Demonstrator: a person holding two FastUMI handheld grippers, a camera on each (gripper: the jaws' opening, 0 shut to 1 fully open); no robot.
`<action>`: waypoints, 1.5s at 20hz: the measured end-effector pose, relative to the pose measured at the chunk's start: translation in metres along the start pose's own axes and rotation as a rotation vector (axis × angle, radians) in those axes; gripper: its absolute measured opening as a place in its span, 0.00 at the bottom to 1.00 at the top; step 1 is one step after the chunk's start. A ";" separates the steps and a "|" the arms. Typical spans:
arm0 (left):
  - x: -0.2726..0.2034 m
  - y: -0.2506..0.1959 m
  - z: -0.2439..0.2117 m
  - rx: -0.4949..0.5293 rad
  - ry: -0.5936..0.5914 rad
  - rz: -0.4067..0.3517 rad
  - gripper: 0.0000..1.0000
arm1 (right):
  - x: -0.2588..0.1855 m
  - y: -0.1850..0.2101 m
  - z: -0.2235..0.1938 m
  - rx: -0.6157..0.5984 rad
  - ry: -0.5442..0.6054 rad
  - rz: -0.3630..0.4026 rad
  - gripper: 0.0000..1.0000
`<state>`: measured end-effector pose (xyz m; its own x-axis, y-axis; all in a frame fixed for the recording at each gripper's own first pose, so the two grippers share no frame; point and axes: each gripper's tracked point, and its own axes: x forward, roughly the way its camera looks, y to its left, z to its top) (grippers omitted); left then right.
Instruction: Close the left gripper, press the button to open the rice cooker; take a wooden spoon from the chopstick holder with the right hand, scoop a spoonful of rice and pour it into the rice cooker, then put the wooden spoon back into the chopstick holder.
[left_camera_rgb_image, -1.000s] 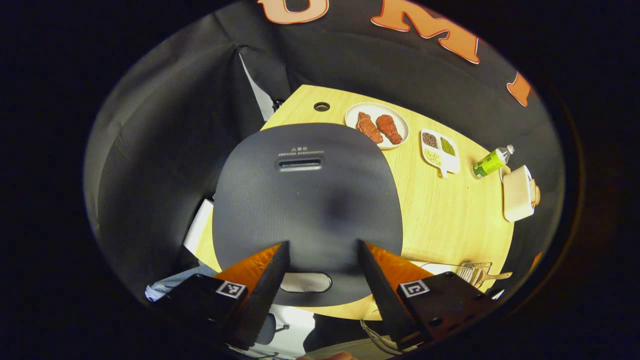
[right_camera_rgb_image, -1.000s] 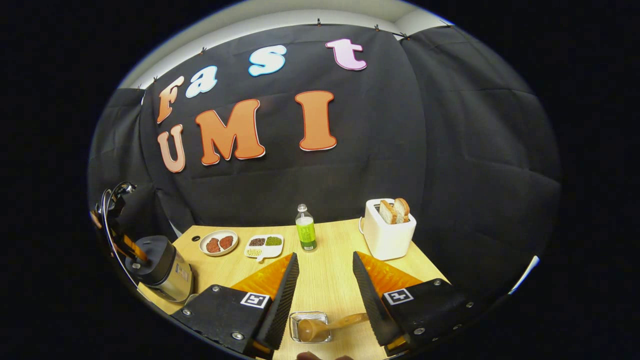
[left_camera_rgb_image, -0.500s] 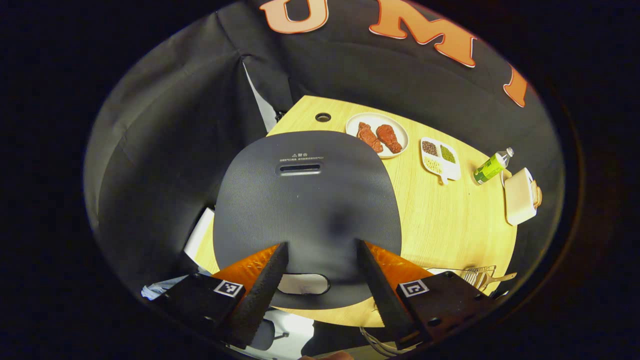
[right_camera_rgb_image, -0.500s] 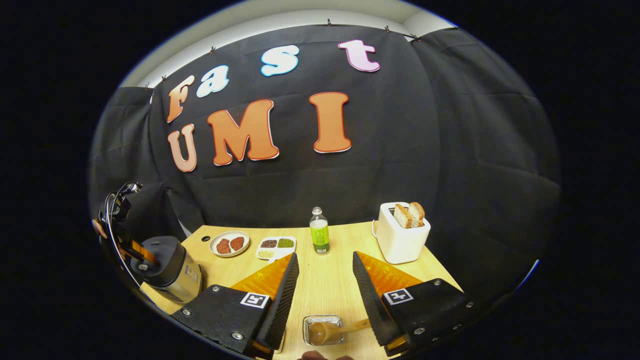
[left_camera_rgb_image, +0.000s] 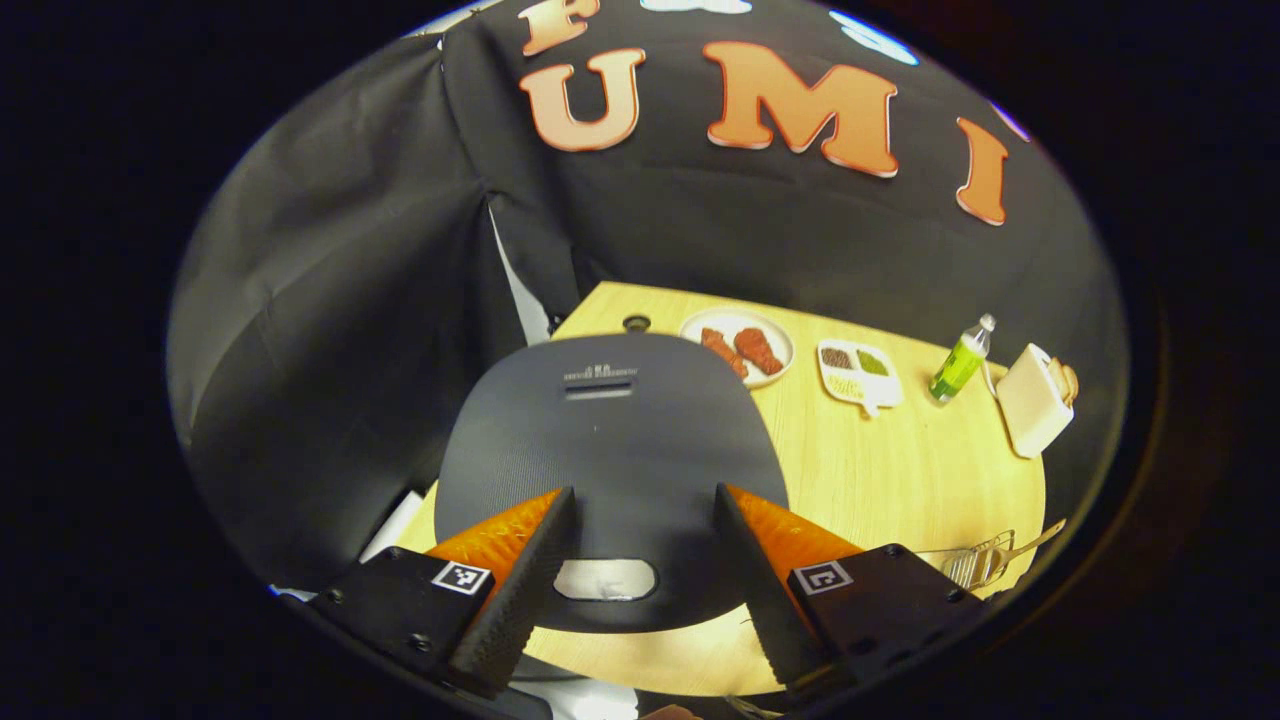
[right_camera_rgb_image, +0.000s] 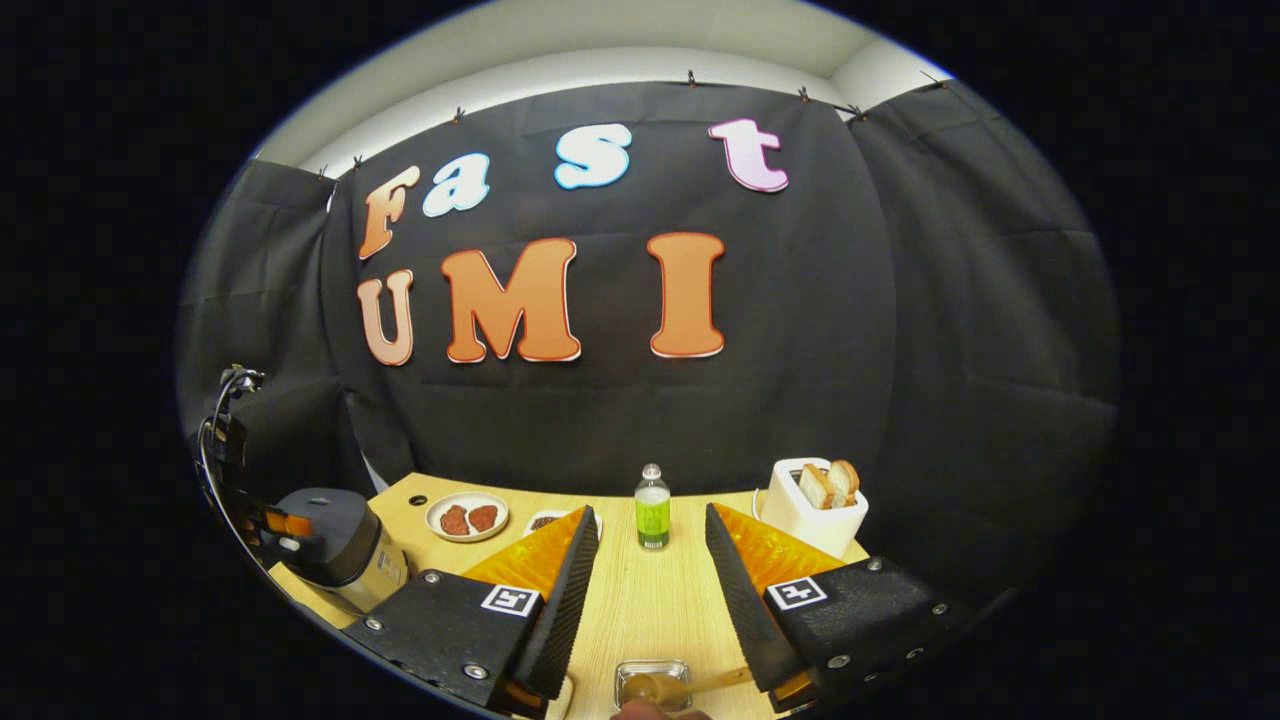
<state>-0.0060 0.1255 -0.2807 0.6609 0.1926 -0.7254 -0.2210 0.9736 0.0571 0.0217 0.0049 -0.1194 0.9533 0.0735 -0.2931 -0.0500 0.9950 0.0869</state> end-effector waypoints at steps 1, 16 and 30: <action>-0.010 -0.001 0.016 0.018 -0.068 0.001 0.94 | 0.001 0.003 0.008 -0.007 -0.022 0.000 0.69; -0.169 -0.075 0.169 0.140 -0.755 -0.165 0.94 | -0.031 0.045 0.093 -0.030 -0.234 0.063 0.72; -0.186 -0.098 0.140 0.142 -0.797 -0.183 0.93 | -0.041 0.057 0.096 -0.027 -0.252 0.068 0.82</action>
<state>-0.0069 0.0119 -0.0558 0.9995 0.0063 -0.0307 -0.0028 0.9939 0.1104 0.0080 0.0523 -0.0107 0.9914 0.1241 -0.0412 -0.1209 0.9901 0.0717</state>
